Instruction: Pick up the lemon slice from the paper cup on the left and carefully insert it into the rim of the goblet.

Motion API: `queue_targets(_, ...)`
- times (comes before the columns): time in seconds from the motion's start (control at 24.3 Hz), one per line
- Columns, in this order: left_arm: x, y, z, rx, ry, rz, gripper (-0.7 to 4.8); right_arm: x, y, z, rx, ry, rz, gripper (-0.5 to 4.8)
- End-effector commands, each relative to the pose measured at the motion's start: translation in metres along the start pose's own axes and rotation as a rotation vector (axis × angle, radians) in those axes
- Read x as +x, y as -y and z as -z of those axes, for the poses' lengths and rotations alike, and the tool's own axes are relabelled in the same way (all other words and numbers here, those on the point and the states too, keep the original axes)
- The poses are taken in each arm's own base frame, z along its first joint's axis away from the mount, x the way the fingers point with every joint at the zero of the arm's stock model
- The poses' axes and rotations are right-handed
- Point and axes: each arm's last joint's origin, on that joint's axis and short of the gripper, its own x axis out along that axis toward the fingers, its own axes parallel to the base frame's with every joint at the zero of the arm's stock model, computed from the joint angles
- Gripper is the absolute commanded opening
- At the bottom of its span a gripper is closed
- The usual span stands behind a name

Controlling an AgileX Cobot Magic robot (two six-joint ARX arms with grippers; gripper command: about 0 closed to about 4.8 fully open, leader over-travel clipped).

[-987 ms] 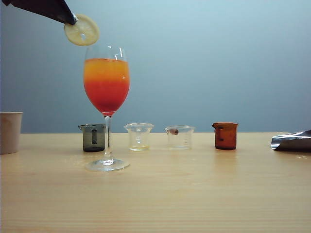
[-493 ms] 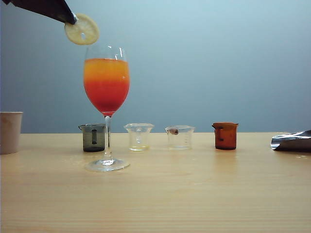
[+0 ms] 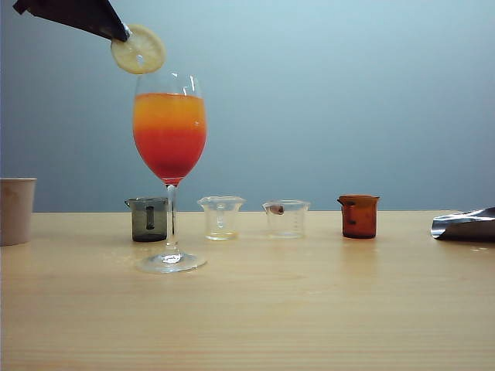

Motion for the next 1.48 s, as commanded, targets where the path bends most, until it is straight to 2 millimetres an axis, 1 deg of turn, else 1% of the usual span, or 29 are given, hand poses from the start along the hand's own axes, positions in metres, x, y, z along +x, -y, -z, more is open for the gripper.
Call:
queue_targets(0.04,-0.0015,0.0007,-0.0022,0.007,0.011,0.002,-0.06,-0.0019,-0.0005,-0.0045,-0.004,0.028,0.000,-0.05)
queue_targets(0.58,-0.0020,0.0015,-0.0003,-0.003,-0.007,0.004,-0.06,-0.0015,-0.0004,-0.0038,-0.004,0.026,0.000,-0.05)
queue_targets(0.82,-0.0017,0.0019,0.0049,-0.016,-0.065,-0.016,-0.06,-0.0013,-0.0004,-0.0037,-0.004,0.025,0.000,-0.05)
queue_targets(1.03,-0.0012,0.0015,0.0044,-0.014,-0.060,-0.015,-0.06,-0.0005,-0.0003,-0.0035,-0.004,0.023,0.000,-0.05)
queue_targets(1.48,0.0073,-0.0015,0.0061,-0.025,-0.067,0.022,-0.06,-0.0003,-0.0003,-0.0036,-0.004,0.024,0.000,-0.05)
